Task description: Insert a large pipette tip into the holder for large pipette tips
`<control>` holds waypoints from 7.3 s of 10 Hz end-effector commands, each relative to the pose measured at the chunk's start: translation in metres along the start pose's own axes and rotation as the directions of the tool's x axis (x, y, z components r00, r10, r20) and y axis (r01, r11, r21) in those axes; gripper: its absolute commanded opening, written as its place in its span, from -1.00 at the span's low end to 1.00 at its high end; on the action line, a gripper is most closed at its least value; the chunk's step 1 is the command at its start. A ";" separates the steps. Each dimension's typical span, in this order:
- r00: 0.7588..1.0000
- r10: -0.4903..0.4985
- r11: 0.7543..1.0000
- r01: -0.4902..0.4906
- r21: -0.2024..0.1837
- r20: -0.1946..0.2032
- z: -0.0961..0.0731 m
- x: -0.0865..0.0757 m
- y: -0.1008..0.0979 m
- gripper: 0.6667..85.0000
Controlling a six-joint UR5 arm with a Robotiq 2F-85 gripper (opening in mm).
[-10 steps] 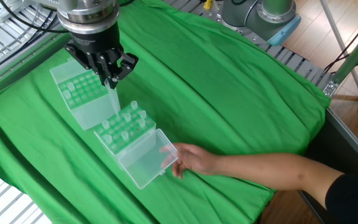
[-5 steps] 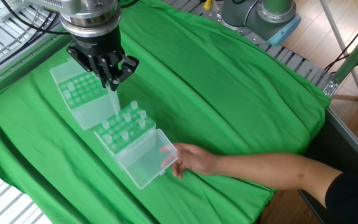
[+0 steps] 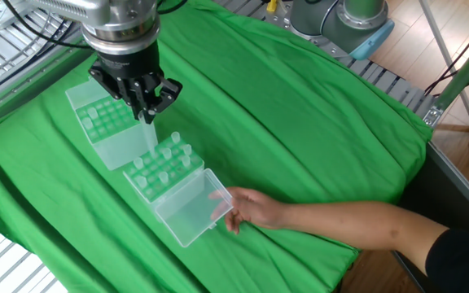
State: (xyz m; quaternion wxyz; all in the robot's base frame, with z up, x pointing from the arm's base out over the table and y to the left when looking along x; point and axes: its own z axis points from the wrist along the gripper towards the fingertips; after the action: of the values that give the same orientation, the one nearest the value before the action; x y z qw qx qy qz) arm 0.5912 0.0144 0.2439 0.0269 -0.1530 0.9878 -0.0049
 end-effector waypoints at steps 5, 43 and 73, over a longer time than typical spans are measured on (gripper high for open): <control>0.999 -0.008 1.000 0.007 0.021 0.047 0.038 -0.009 -0.005 -0.99; 0.996 0.071 0.996 -0.074 -0.044 -0.048 0.043 0.005 -0.056 -0.17; 0.998 -0.064 0.997 0.064 -0.046 0.013 0.102 0.036 -0.144 -0.05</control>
State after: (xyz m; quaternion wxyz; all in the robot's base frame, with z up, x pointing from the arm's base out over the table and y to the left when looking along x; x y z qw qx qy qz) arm 0.6045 -0.1375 0.1472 0.0220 -0.1913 0.9812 0.0128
